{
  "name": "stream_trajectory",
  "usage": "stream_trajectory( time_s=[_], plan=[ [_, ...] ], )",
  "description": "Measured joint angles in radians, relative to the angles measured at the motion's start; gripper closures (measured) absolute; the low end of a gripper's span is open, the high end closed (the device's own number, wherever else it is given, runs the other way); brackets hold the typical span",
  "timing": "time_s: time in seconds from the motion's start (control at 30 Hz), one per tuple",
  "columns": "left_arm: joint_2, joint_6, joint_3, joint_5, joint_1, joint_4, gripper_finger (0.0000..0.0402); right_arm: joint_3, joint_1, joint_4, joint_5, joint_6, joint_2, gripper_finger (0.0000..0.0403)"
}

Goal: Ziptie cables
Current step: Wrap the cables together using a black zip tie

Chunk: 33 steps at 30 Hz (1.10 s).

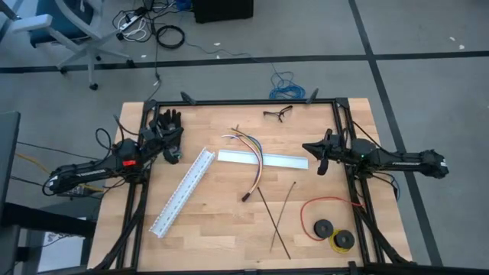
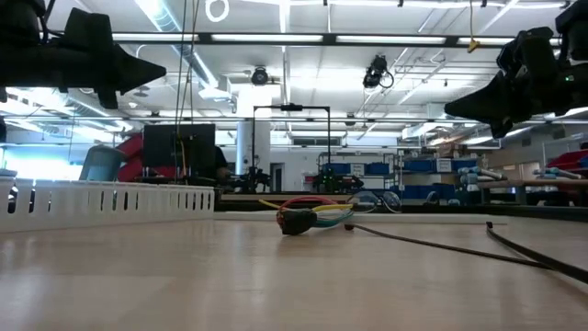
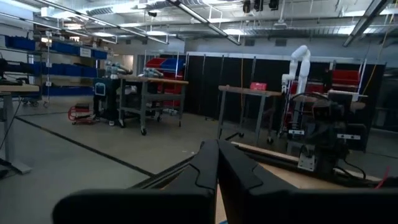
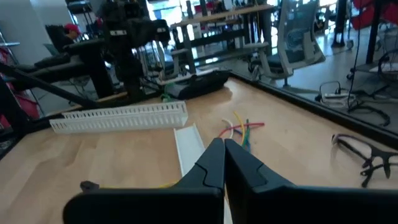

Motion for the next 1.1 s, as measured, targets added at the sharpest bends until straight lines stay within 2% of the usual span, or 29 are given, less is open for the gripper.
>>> stream_trajectory(
  time_s=[0.2, 0.43, 0.53, 0.67, 0.87, 0.97, 1.1],
  plan=[
    [0.031, -0.007, 0.0, 0.009, -0.001, -0.02, 0.0385, 0.138, 0.027, 0.024, 0.016, -0.001, 0.266, 0.0402],
    [0.168, 0.019, 0.001, -0.014, -0.001, 0.026, 0.0372, 0.336, 0.048, 0.005, 0.036, 0.045, 0.601, 0.0403],
    [0.232, 0.024, 0.002, -0.014, -0.001, 0.089, 0.0363, 0.438, 0.048, -0.113, 0.038, 0.097, 0.718, 0.0403],
    [0.316, 0.025, 0.003, -0.014, -0.001, 0.177, 0.0353, 0.591, 0.075, -0.358, 0.064, 0.164, 0.853, 0.0403],
    [0.421, 0.024, 0.003, 0.018, -0.002, 0.25, 0.034, 0.754, 0.201, -0.569, 0.166, 0.274, 0.98, 0.0403],
    [0.456, 0.022, 0.003, 0.114, -0.017, 0.275, 0.0339, 0.787, 0.283, -0.623, 0.21, 0.38, 1.006, 0.0403],
    [0.498, 0.034, 0.027, 0.135, -0.071, 0.268, 0.0339, 0.793, 0.396, -0.686, 0.273, 0.563, 1.022, 0.0403]
  ],
)
